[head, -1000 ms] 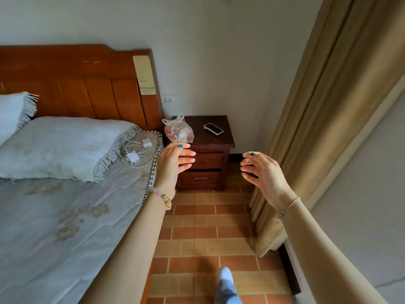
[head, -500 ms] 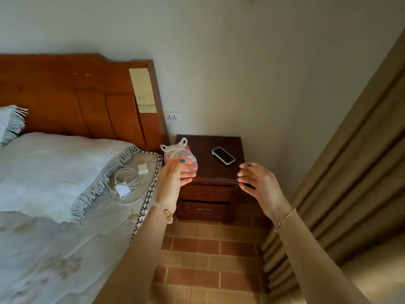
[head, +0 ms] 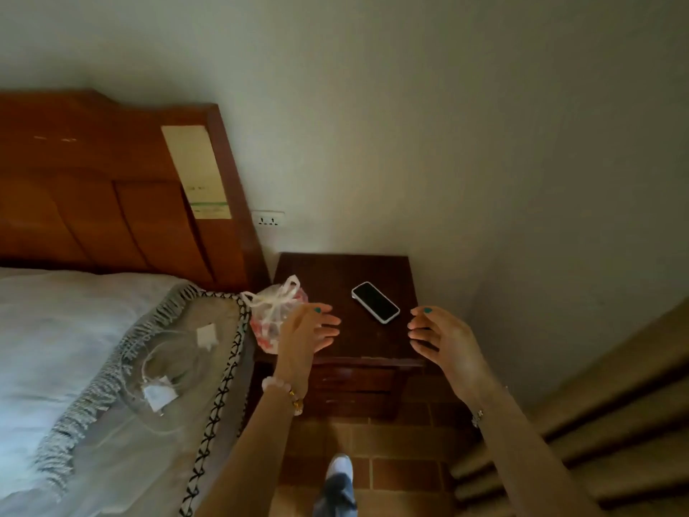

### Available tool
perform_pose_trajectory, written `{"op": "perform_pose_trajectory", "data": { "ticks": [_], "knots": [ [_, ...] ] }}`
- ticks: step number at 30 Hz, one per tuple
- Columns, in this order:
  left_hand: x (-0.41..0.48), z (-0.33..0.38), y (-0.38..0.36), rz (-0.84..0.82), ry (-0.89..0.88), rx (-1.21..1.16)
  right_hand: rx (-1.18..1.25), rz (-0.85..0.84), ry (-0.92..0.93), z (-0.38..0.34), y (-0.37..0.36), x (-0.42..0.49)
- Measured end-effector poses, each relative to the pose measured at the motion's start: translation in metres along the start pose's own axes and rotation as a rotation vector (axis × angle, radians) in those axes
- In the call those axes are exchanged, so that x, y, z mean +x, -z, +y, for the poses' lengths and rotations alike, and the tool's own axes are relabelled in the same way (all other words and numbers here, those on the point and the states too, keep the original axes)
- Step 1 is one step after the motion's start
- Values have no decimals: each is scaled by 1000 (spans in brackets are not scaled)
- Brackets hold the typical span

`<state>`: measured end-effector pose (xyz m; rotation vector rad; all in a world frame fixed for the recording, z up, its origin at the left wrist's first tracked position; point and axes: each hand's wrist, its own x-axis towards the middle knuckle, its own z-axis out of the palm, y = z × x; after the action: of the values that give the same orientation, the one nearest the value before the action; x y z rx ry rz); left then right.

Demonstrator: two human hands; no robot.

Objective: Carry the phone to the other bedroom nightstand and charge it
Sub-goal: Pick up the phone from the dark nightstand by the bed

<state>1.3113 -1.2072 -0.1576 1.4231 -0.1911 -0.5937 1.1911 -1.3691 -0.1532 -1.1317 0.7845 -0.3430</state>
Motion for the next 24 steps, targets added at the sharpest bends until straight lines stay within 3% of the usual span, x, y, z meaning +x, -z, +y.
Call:
{"op": "perform_pose_trajectory", "data": {
  "ticks": [6,16,24],
  "knots": [
    [112,-13,18,-131,65,-22,8,78,-95,-6,-22,92],
    [234,-78,4,-184,480,-52,5,183,-248,15,-20,221],
    [271,-148,-18,16,744,-282,-57,163,-348,41,-4,291]
  ]
}}
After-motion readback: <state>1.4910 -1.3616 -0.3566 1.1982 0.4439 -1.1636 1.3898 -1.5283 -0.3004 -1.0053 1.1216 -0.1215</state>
